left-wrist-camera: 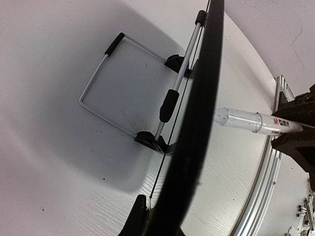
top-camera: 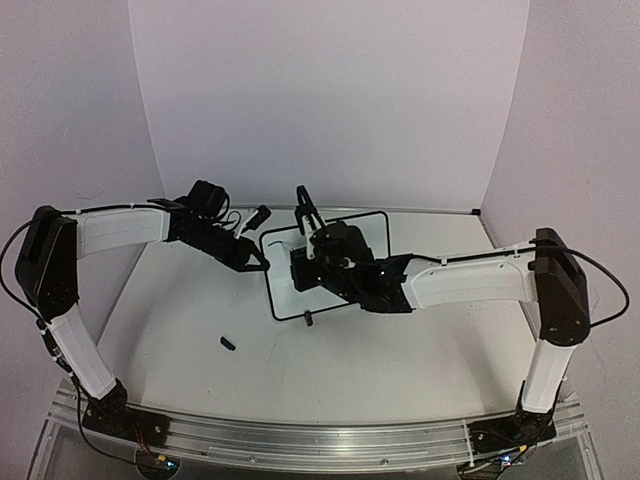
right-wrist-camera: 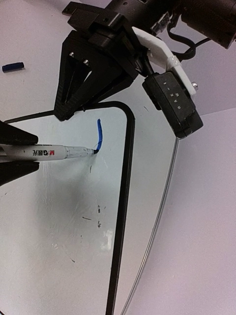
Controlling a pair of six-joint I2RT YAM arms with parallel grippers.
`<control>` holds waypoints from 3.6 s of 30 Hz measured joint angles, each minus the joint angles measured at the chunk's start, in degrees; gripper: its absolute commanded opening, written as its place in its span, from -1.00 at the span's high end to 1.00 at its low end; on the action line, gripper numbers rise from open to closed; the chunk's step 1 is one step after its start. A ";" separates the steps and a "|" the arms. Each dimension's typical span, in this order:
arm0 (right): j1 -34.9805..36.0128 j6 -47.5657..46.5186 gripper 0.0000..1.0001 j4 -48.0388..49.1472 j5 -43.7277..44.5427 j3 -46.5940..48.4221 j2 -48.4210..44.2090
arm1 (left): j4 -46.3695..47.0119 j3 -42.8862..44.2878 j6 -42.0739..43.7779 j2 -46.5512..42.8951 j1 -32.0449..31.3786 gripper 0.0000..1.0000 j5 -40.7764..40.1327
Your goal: Write a sentence on the whiteboard
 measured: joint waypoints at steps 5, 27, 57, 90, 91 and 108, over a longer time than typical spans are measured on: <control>-0.11 -0.79 1.00 0.76 -1.18 -1.66 -1.07 | -0.04 0.00 0.22 0.00 -0.07 1.00 0.04; 0.07 -3.04 1.00 1.49 -2.93 -0.33 -1.11 | -0.09 0.00 0.63 0.00 -0.09 1.00 0.09; 0.07 -2.56 1.00 0.59 -2.38 -0.09 0.04 | -0.11 0.00 0.63 0.00 -0.09 1.00 0.07; 1.99 0.00 1.00 -0.81 -2.01 -3.74 0.48 | -0.11 0.00 0.79 0.00 -0.09 1.00 0.04; 1.99 -0.02 1.00 -0.79 -2.25 -3.63 0.50 | -0.11 0.00 0.79 0.00 -0.09 1.00 0.04; 1.77 0.28 1.00 3.04 -1.92 -4.76 -2.29 | -0.13 0.00 0.81 0.00 -0.09 1.00 0.04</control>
